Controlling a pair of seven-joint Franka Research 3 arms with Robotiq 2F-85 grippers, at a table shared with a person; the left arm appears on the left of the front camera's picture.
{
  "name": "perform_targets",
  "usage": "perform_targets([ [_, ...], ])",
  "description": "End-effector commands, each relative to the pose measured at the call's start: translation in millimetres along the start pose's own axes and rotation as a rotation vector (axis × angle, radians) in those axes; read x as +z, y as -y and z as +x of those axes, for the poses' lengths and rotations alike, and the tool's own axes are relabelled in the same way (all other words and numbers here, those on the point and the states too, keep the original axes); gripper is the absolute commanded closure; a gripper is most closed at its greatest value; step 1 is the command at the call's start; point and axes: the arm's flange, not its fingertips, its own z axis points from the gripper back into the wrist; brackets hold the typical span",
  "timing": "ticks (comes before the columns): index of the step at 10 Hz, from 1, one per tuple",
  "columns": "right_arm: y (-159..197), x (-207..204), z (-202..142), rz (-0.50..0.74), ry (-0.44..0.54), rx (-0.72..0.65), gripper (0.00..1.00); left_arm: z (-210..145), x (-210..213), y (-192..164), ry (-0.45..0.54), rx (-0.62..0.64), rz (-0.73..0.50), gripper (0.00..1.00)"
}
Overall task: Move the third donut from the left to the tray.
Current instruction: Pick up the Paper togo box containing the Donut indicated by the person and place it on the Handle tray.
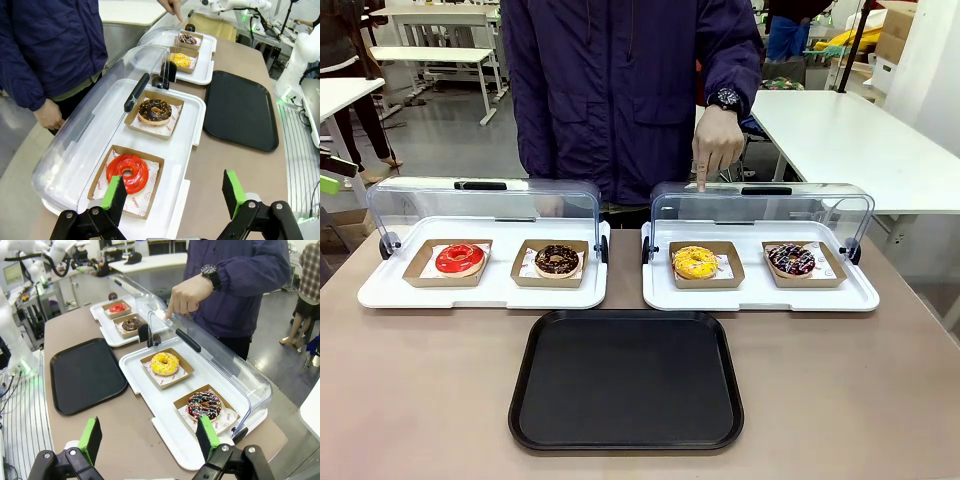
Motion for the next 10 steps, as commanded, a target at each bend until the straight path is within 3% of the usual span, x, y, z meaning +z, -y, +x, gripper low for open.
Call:
perform_targets([
  [1,4.0,1.3,2.8,-0.003,0.026,0.028,0.0,2.9,0.4,1.5,-0.004,-0.003,-0.001,0.0],
  [10,4.0,1.3,2.8,-0.003,0.026,0.028,0.0,2.9,0.4,1.5,-0.004,-0.003,-0.001,0.0],
])
